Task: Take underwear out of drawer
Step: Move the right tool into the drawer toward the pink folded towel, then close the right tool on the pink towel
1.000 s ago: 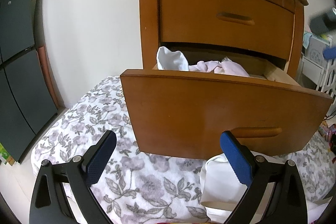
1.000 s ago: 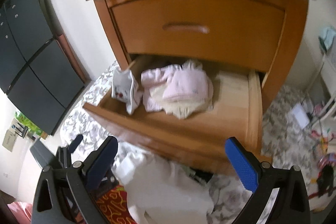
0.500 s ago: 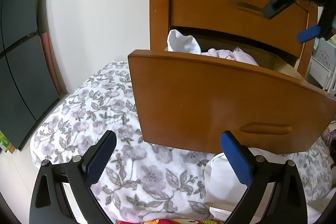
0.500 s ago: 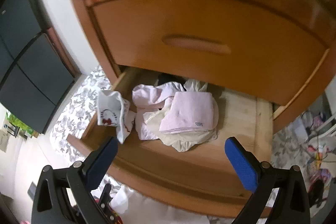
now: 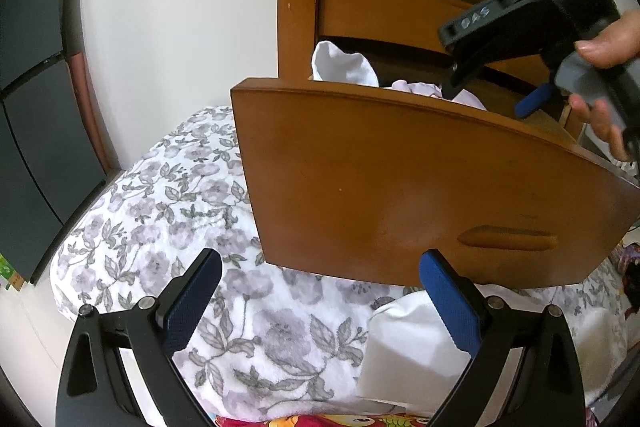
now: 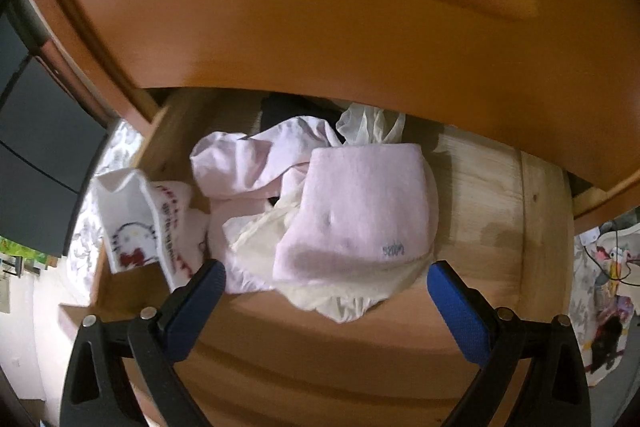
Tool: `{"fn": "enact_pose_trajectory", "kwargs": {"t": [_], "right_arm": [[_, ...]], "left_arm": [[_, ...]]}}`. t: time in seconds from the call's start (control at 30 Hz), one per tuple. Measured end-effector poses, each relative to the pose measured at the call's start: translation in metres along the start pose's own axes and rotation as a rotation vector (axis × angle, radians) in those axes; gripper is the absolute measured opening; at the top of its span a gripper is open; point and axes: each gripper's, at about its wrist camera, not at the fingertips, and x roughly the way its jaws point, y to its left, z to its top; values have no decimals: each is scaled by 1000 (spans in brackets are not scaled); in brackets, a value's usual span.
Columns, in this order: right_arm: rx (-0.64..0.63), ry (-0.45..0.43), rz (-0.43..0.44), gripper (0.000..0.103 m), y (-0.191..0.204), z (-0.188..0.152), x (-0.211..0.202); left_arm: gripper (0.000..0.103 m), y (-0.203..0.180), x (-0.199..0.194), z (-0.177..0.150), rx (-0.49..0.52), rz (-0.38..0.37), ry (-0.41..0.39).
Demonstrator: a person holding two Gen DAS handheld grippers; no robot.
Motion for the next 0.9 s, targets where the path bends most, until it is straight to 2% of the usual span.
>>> {"fn": "enact_pose_trajectory", "kwargs": {"t": [0.07, 0.2, 0.27, 0.4, 0.47, 0.6, 0.9], "right_arm": [[7, 16, -23, 94, -1, 4, 7], [20, 32, -42, 94, -4, 11, 21], [25, 44, -45, 86, -5, 14, 25], [23, 42, -51, 81, -8, 17, 26], [30, 42, -37, 72, -11, 16, 25], [44, 36, -21, 67, -18, 15, 23], [71, 22, -16, 42, -31, 11, 16]], "left_arm": [[99, 1, 1, 0, -2, -4, 6], [99, 2, 4, 1, -8, -11, 17], [99, 2, 6, 1, -8, -13, 23], [99, 1, 8, 1, -7, -16, 34], [99, 1, 8, 1, -8, -16, 37], [99, 1, 9, 0, -8, -16, 38], [99, 2, 9, 1, -5, -16, 41]]}}
